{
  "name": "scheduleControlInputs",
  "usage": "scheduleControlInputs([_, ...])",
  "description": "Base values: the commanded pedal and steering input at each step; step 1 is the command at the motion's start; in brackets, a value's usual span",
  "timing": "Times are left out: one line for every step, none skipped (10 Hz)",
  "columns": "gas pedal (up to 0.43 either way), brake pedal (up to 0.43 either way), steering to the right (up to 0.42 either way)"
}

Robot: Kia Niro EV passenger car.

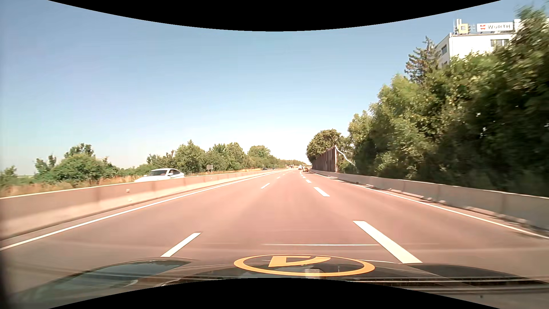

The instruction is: Follow the waypoints while adhering to traffic rules and regulations

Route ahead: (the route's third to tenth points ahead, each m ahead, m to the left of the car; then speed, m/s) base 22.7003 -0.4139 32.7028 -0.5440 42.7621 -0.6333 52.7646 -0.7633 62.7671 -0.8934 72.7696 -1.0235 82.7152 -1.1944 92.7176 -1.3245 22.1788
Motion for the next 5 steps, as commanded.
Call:
scheduleControlInputs([0.209,0.0,-0.001])
scheduleControlInputs([0.209,0.0,-0.001])
scheduleControlInputs([0.209,0.0,-0.001])
scheduleControlInputs([0.209,0.0,-0.001])
scheduleControlInputs([0.209,0.0,-0.001])
